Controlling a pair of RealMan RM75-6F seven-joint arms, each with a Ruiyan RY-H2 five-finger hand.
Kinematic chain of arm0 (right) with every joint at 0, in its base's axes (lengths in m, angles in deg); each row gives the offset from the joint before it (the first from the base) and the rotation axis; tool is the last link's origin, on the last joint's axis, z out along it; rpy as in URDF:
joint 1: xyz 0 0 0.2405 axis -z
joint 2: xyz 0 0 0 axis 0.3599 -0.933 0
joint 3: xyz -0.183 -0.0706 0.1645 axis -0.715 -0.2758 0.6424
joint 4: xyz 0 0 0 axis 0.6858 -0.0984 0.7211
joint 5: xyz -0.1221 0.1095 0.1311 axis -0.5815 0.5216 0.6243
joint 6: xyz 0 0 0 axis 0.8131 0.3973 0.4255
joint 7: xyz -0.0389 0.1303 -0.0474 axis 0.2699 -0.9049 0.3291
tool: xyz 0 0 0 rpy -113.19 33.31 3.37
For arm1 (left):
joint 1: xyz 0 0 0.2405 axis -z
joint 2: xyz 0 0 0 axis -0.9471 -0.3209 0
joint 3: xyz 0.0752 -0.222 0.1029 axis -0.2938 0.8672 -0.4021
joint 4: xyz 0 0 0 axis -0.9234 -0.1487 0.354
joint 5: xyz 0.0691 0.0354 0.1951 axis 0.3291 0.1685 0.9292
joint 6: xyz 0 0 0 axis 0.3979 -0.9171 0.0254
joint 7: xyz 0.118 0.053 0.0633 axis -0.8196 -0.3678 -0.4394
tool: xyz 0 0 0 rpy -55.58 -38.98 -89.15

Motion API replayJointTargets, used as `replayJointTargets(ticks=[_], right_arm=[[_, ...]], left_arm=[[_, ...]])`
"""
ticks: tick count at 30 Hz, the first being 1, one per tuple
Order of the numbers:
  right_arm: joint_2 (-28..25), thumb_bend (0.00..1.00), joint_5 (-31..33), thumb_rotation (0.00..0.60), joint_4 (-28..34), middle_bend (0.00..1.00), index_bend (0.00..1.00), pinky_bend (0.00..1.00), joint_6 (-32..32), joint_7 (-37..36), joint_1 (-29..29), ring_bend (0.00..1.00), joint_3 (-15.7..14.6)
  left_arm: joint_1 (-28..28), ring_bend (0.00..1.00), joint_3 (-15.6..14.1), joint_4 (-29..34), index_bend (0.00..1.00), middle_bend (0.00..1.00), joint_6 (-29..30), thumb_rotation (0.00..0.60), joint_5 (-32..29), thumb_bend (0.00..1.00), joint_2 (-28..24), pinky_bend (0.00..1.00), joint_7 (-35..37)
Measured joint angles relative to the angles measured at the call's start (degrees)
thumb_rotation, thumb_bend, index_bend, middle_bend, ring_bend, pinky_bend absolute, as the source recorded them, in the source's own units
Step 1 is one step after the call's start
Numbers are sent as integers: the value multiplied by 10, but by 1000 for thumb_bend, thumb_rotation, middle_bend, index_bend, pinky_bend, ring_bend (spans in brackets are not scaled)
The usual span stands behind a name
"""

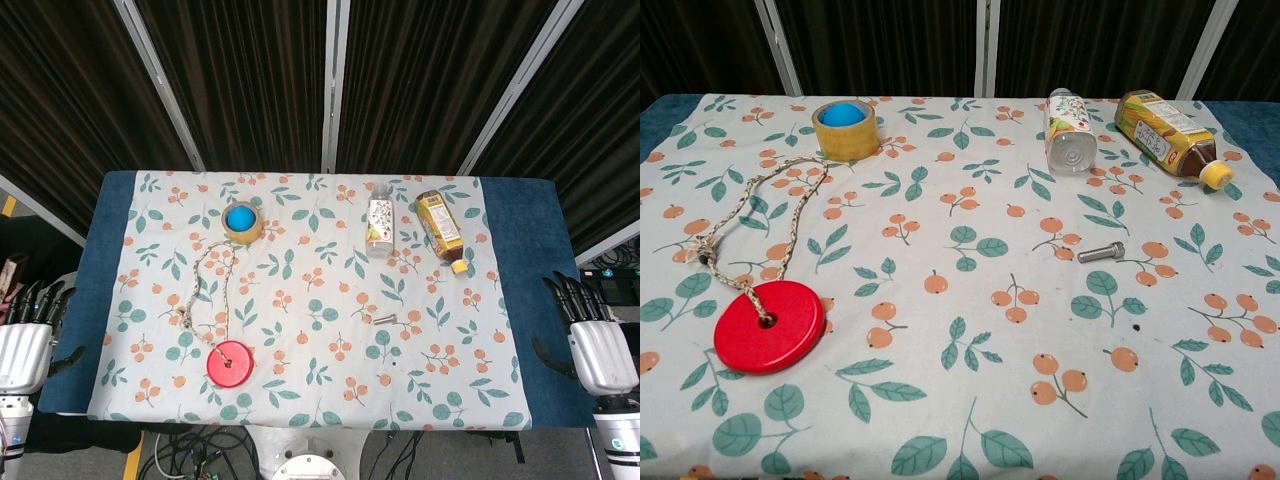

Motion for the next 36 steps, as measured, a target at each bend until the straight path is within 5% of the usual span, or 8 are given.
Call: replayJointTargets(ticks=[8,14,19,26,36], right_arm=[[-2,219,-9,600,4,46,34,0,1,0,0,0,-5],[-1,218,-34,600,6,168,283,0,37,4,-31,0,-3],[14,218,-51,600,10,185,391,0,104,36,-88,0,7],[89,219,-38,600,-2,144,423,0,225,117,-189,0,31],[204,218,17,600,-51,134,424,0,305,292,-253,0,42]], left_arm=[[-2,0,-2,0,155,101,0,600,1,130,-1,0,4],[0,0,-1,-2,155,101,-3,600,1,131,0,0,11],[2,0,0,-4,156,101,-4,600,4,130,0,0,16],[-2,0,1,-12,156,100,-6,600,-8,131,5,0,28],[-4,0,2,-32,156,101,-13,600,-18,130,13,0,50]])
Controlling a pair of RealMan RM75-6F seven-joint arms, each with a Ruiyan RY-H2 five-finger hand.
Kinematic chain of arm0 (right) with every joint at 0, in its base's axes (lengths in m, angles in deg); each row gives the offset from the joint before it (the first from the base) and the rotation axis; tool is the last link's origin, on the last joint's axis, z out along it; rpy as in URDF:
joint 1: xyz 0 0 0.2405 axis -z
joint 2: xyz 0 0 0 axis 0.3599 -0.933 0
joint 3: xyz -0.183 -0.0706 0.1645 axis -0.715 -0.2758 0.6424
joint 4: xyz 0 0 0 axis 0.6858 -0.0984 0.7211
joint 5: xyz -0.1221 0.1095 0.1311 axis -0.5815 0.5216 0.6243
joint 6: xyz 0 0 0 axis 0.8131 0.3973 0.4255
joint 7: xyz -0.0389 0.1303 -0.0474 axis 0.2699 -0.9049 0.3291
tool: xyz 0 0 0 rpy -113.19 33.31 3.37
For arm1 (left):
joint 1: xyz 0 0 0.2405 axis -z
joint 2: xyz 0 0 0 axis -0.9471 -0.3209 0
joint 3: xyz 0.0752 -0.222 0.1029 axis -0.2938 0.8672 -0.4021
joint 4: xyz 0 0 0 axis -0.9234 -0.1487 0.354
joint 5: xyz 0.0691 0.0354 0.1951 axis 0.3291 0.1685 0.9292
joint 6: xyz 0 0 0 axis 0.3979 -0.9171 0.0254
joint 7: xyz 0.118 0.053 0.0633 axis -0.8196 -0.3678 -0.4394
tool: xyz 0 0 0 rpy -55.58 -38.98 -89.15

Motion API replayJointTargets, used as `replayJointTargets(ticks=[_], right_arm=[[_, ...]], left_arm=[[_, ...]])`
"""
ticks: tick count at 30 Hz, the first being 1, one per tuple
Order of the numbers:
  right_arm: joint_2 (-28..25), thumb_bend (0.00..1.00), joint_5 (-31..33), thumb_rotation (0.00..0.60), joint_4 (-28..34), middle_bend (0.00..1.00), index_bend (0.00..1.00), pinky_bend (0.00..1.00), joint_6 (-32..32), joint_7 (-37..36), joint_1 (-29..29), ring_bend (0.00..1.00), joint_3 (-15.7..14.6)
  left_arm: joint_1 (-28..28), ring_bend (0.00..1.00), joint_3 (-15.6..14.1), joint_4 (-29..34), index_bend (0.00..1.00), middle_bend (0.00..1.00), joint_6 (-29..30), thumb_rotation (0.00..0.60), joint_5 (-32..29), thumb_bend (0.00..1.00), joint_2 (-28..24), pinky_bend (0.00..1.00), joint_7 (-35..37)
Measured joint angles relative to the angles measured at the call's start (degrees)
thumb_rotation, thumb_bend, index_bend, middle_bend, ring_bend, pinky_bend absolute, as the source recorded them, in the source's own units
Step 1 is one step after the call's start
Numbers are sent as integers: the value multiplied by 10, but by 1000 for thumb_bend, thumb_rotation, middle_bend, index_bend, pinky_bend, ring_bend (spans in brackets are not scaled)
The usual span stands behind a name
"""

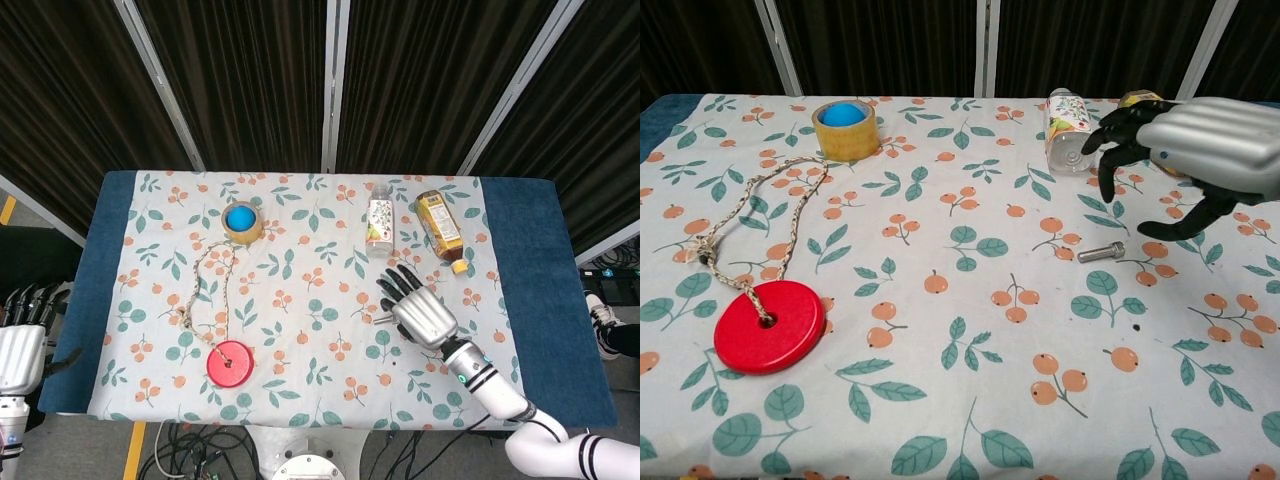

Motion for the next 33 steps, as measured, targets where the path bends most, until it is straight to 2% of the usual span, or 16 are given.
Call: replayJointTargets(ticks=[5,14,23,33], right_arm=[[58,215,38,600,-37,133,424,0,12,63,-17,0,-1],[121,216,76,600,-91,133,428,0,28,94,-41,0,-11],[131,219,87,600,-107,137,459,0,19,84,-45,0,-18],[138,274,98,600,-116,153,520,0,21,72,-52,0,-25]], left_arm=[[0,0,-1,-9,155,101,-6,600,-4,130,4,0,10],[-5,0,-1,-20,156,101,-4,600,-6,131,7,0,24],[-8,0,-1,-24,155,100,-1,600,-7,130,10,0,28],[-10,0,-1,-25,155,100,-1,600,-8,131,10,0,30]])
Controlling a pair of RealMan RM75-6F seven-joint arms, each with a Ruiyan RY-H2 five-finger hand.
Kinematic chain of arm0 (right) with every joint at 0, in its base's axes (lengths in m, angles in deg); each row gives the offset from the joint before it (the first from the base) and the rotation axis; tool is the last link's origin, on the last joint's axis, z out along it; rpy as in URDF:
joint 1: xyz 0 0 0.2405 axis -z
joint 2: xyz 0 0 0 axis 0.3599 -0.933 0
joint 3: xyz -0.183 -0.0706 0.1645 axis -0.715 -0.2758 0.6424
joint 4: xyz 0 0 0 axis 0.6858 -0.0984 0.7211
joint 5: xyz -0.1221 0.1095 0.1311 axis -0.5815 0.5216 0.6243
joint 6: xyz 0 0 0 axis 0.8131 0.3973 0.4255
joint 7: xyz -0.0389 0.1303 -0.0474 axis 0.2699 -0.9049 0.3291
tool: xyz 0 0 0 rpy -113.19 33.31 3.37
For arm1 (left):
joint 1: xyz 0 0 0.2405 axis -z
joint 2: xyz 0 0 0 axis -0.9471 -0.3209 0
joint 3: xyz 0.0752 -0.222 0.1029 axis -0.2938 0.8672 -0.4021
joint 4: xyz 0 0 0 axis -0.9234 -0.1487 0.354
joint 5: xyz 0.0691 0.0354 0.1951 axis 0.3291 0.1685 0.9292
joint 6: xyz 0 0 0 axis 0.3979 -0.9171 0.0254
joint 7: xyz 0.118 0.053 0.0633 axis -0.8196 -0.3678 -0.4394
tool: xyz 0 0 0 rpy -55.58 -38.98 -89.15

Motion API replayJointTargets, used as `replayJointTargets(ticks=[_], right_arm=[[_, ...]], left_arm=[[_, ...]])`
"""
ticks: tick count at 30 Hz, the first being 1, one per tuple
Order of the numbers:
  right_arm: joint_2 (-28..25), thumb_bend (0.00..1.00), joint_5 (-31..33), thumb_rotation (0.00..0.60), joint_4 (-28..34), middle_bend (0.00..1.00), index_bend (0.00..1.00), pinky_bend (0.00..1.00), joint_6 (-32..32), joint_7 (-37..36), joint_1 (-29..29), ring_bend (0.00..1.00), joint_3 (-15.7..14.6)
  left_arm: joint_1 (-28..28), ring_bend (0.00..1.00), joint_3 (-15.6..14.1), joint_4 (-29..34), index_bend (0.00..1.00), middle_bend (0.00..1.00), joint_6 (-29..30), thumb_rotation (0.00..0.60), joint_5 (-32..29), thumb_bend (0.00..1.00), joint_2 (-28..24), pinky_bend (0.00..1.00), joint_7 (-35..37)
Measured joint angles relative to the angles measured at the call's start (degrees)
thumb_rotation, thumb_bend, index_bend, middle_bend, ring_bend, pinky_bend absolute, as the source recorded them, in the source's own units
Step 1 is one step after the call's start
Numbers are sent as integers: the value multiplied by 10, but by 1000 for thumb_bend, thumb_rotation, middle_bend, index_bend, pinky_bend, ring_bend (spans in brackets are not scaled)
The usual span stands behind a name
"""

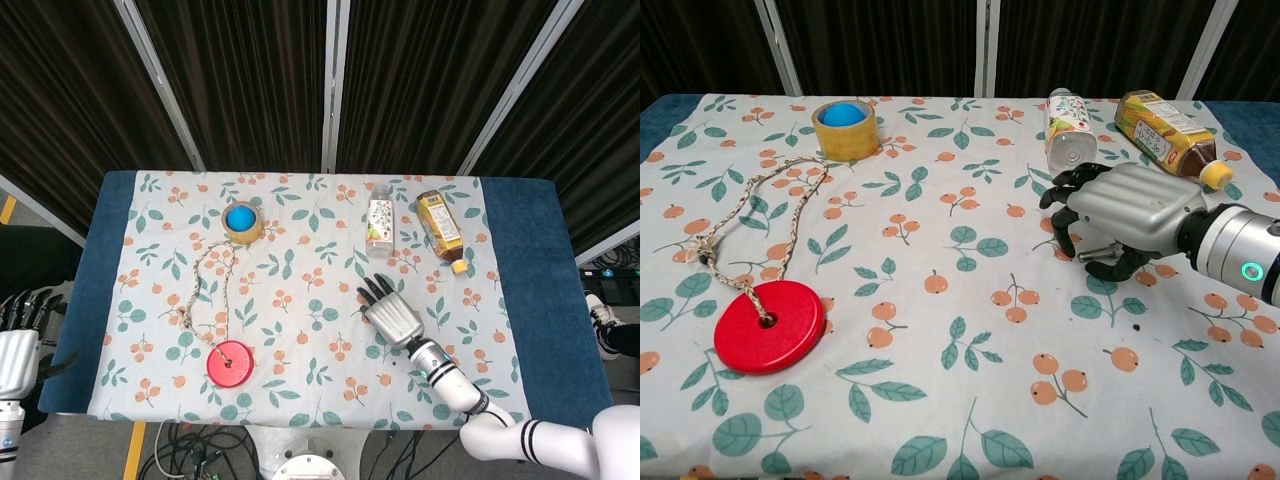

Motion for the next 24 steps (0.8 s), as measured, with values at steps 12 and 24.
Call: replayJointTargets(ticks=[12,24], right_arm=[[-4,345,1,600,0,188,601,0,-19,-27,2,0,-1],[-46,346,20,600,27,189,601,0,-31,-134,19,0,11]], left_arm=[[0,0,1,0,155,101,-1,600,0,131,0,0,-2],[2,0,2,9,155,101,-4,600,-1,130,-4,0,-15]])
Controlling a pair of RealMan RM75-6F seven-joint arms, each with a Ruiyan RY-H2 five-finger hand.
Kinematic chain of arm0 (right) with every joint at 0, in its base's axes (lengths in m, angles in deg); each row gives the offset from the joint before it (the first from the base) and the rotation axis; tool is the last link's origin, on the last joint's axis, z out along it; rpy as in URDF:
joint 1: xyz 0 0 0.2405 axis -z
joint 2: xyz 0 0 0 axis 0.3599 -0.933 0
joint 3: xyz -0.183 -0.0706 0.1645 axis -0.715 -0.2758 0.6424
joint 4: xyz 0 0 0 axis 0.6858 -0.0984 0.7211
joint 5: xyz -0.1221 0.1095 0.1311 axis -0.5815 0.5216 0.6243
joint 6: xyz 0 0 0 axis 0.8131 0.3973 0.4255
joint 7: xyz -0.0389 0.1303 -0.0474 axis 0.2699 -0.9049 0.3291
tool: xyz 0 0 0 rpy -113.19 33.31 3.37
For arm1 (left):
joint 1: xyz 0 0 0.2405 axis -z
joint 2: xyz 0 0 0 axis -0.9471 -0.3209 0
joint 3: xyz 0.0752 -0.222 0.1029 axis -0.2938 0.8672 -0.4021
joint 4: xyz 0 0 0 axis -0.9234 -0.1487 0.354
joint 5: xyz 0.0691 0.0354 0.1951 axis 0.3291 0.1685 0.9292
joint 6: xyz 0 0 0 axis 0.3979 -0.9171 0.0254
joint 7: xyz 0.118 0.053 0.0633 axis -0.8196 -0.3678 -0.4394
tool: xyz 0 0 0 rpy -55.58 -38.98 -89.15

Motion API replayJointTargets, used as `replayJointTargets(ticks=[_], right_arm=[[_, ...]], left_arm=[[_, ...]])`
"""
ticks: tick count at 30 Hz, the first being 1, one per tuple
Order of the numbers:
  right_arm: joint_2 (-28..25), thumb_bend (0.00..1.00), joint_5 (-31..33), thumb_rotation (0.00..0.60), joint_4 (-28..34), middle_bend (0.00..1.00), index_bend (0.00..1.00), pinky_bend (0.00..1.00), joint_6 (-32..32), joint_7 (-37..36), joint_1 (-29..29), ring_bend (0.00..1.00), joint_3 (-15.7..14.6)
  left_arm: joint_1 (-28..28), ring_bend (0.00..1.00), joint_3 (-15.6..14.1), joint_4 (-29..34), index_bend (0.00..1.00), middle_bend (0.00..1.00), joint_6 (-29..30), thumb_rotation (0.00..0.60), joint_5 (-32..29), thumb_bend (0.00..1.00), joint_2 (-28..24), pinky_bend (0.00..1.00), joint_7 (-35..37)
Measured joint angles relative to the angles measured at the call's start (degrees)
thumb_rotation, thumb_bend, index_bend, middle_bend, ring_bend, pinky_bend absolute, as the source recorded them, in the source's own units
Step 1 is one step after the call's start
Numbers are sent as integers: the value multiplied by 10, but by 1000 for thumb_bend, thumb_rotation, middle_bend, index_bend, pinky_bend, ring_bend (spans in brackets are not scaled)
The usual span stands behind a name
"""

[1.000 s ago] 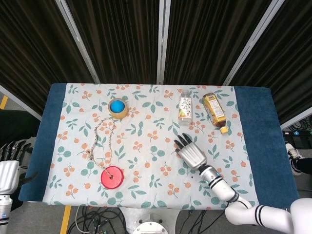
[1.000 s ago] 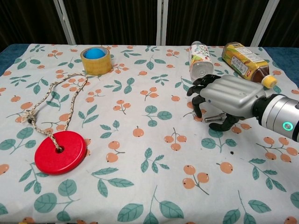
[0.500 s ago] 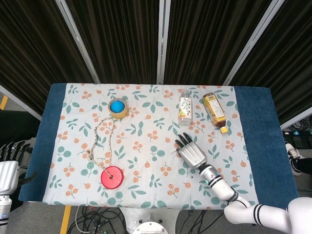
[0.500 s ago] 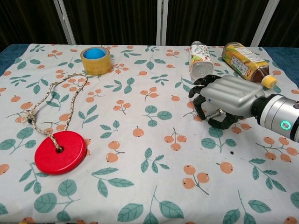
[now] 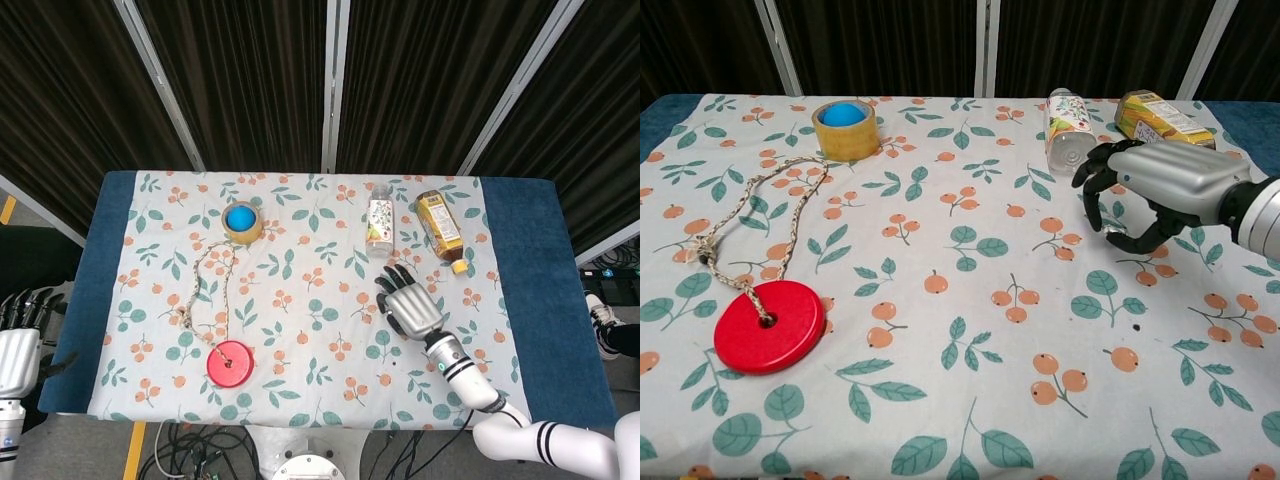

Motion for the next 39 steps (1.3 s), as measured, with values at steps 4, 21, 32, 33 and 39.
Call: replayJointTargets(ticks=[4,21,32,33,39], right_arm=[[-12,346,4,600,-1,189,606,0,-4,-37,8,0,2],[-32,346,-10,600,-17,187,566,0,-28,-94,29,0,-4],[-57,346,-44,600,13,185,400,0,-73,-121,39,0,-3],[-64,346,-49,600,19,187,381,0,-83,-125,43,0,-3],[-133,346,-75,600,60,166,251,0,-168,-150,94,0,-10]], left_arm=[[1,0,0,2,155,101,-2,600,0,131,-1,0,-2],[7,0,3,3,155,101,-7,600,-1,130,-2,0,-7],[7,0,4,7,155,100,-4,600,1,131,-3,0,-10],[7,0,4,8,155,100,-3,600,1,131,-4,0,-10],[9,0,5,6,155,101,-2,600,3,131,-4,0,-10]])
